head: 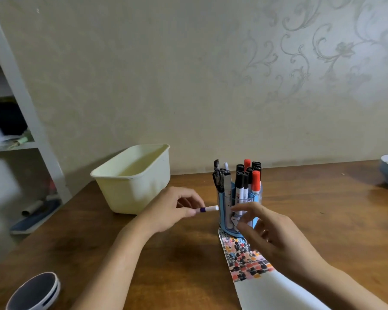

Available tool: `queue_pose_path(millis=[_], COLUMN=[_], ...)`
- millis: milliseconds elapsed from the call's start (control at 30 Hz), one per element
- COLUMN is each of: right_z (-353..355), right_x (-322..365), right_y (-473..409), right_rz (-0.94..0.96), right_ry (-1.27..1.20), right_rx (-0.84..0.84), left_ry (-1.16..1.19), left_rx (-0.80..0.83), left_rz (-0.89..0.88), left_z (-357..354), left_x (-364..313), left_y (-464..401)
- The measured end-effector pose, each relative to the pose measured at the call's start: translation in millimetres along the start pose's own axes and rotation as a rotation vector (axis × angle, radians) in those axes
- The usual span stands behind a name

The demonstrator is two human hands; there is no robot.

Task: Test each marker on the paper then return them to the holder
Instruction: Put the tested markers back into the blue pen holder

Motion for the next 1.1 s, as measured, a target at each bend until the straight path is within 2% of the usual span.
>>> queue_pose_path(millis=[133, 267, 333, 500, 700, 933, 1100], right_z=[1.4, 7.5, 14.3, 39.2, 61.9, 67.5, 68.8], right_x=[5.2, 3.2, 3.4, -0.9, -4.9, -3.8, -0.6], right_y=[-0.6, 1.9, 2.0, 4.0, 8.6, 11.3, 10.0], right_rz=[0.026, 0.037, 0.057, 0.103, 0.125, 0.134, 0.141], right_ry=[-0.166, -0.291, -0.348, -0.54, -0.496, -0.406, -0.307], right_rx=[0.005, -0.115, -0.179, -0.364, -0.529, -0.587, -0.618], left_ry=[0.098, 0.211, 0.242, 0.353, 0.213, 0.025, 0.015], left_rx=[0.08, 0.132, 0.093, -0.122, -0.129, -0.171, -0.181], left_rz=[-0.142, -0.231, -0.27, -0.339, -0.279, -0.169, -0.166], left_z=[-15.0, -24.7, -24.7, -15.2, -19.7, -19.5, -20.3], left_x=[-38.2, -54.1, -54.4, -44.9, -38.4, -31.6, -30.5], left_y=[-0.7, -1.7, -2.7, -5.0, -8.3, -10.0, -10.8])
Point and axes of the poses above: each hand's wrist, its own y-axis away from the middle knuckle, its own z-axis out of the back of the hand, x = y × z, the point moved 4 cm from there along -y, towards the middle knuckle, and after that the axes turned 13 degrees about x, right-handed, at the moved point
